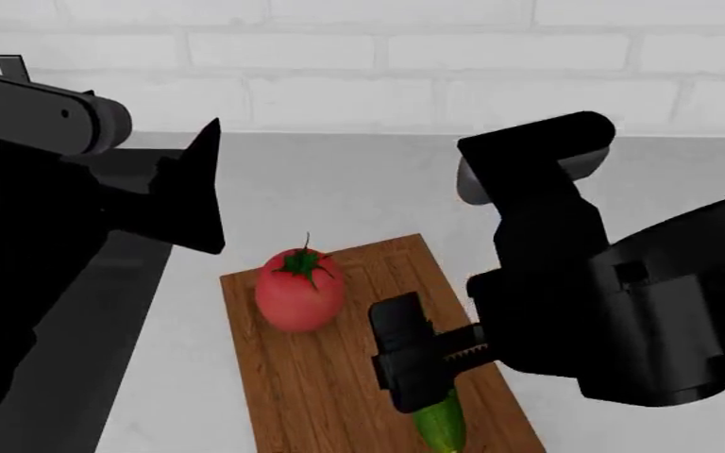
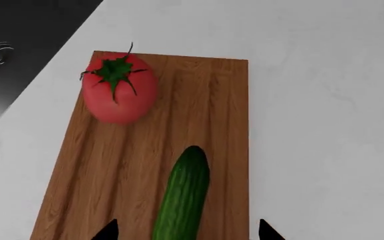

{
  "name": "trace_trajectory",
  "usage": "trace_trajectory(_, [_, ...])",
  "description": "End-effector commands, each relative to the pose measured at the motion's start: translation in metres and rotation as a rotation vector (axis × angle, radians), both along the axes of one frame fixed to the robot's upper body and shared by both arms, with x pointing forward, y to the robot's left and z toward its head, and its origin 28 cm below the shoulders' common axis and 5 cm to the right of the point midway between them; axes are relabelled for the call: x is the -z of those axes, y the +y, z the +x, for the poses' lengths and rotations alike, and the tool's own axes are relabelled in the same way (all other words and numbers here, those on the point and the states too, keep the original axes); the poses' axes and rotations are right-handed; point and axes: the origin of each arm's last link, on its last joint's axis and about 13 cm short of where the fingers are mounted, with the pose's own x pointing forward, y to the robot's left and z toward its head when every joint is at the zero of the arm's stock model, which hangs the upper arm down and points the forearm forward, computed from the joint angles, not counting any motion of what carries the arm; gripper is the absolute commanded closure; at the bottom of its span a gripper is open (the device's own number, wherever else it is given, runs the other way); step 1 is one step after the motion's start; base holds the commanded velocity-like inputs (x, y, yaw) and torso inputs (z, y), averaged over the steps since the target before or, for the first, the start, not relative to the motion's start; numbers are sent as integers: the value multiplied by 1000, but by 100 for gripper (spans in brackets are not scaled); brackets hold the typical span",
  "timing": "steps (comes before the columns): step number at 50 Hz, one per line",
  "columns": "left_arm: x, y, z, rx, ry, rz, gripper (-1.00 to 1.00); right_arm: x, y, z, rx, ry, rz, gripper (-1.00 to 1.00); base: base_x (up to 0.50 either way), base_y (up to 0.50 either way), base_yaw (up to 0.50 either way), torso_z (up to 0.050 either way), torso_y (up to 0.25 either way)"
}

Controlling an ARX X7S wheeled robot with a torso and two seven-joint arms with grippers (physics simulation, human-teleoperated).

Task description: Pick the vegetables from the sink and place them on the cutting board.

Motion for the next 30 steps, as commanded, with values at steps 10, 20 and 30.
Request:
trace_trajectory(10, [8,1,-8,-31,-57,-36,-100,6,-6,-12,30,-415,42,-100,0,0,0,0,0])
trace_trajectory(20, [26,6,-34,-60,-142,-87,-100,44,-1,-31,120,-670,-4,-100,0,0,0,0,0])
trace_trajectory(30, [66,8,-65,-72,-211,-193,-100,84,4,-46,192,-892,16,-100,0,0,0,0,0])
